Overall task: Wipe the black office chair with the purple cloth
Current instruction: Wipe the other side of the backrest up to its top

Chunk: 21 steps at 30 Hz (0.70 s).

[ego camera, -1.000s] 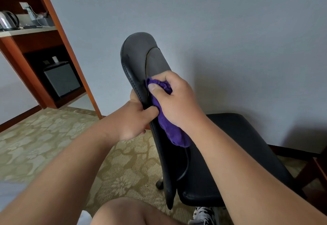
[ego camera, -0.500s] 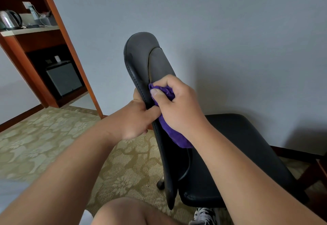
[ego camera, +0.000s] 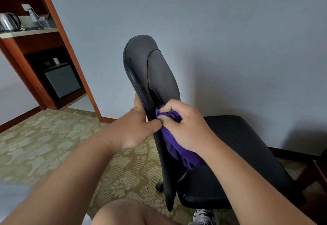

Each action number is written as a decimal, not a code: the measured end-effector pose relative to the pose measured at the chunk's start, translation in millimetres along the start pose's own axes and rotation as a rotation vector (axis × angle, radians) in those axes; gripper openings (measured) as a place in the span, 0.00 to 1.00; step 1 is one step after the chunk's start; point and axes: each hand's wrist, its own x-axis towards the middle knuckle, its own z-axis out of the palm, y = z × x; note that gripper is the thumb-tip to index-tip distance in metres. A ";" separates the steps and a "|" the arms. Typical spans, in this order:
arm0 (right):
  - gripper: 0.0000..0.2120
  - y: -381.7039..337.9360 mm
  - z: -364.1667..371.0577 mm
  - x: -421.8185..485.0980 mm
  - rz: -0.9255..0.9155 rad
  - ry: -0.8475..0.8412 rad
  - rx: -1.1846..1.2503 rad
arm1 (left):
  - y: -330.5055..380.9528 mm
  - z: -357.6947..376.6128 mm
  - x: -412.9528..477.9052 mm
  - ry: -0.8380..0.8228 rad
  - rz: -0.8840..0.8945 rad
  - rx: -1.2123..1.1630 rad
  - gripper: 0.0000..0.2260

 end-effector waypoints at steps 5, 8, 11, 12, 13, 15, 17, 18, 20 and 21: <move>0.04 -14.6 10.0 8.1 -0.076 0.242 0.072 | -0.4 -0.8 0.9 0.018 0.036 -0.004 0.40; 0.05 -34.7 11.3 30.3 -0.113 0.289 0.099 | -2.3 -8.0 -2.8 -0.009 0.058 -0.146 0.37; 0.06 -28.1 17.5 30.8 -0.170 0.262 0.038 | -0.2 -24.1 -3.7 -0.007 0.014 -0.336 0.29; 0.06 -17.6 20.1 24.1 -0.197 0.272 0.019 | 1.7 -28.0 -3.0 0.001 -0.008 -0.413 0.28; 0.06 -4.3 23.0 15.4 -0.215 0.285 -0.005 | 5.6 -30.3 -0.9 0.023 -0.029 -0.486 0.28; 0.06 25.9 27.2 -4.3 -0.213 0.306 -0.070 | 18.9 -29.4 4.2 0.117 -0.104 -0.518 0.32; 0.07 49.6 30.2 -20.6 -0.186 0.307 -0.130 | 29.5 -23.4 8.0 0.243 -0.167 -0.418 0.32; 0.08 56.6 31.6 -26.0 -0.173 0.307 -0.160 | 31.0 -20.7 9.3 0.295 -0.166 -0.371 0.30; 0.08 61.7 35.2 -31.3 -0.159 0.319 -0.207 | 30.1 -20.4 8.1 0.337 -0.145 -0.287 0.28; 0.08 59.4 37.2 -30.9 -0.149 0.330 -0.211 | 29.1 -22.0 7.2 0.338 -0.133 -0.246 0.28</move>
